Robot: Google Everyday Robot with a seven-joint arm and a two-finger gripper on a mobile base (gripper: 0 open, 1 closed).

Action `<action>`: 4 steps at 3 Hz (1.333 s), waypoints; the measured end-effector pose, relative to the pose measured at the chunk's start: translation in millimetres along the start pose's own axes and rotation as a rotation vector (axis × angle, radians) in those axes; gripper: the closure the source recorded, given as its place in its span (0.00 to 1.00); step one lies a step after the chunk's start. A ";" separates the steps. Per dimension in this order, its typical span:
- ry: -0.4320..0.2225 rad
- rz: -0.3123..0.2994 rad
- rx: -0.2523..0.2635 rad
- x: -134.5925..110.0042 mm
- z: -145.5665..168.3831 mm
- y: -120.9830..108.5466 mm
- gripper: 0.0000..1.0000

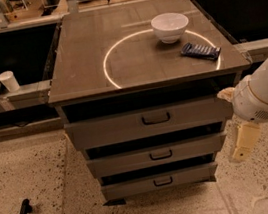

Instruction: Open middle drawer

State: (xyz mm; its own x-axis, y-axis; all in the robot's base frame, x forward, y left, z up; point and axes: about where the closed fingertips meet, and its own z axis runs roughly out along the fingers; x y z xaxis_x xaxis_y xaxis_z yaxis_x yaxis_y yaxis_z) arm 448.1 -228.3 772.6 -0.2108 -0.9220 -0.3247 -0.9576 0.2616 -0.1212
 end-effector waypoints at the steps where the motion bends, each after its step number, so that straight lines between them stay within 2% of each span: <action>1: 0.040 -0.004 0.003 9.3 30.5 7.4 0.00; 2: 0.038 -0.024 0.026 41.4 95.8 11.0 0.00; 3: 0.002 -0.044 0.097 42.7 115.1 -7.6 0.00; 4: 0.010 -0.064 0.079 42.6 117.9 -4.9 0.00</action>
Offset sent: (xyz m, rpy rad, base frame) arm 0.0319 -0.0218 -0.2003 -0.0224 -0.1780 0.0775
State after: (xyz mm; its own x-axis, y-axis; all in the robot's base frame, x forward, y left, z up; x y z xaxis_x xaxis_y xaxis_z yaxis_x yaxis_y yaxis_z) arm 467.0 -235.2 648.8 -0.1519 -0.9404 -0.3042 -0.9508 0.2231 -0.2148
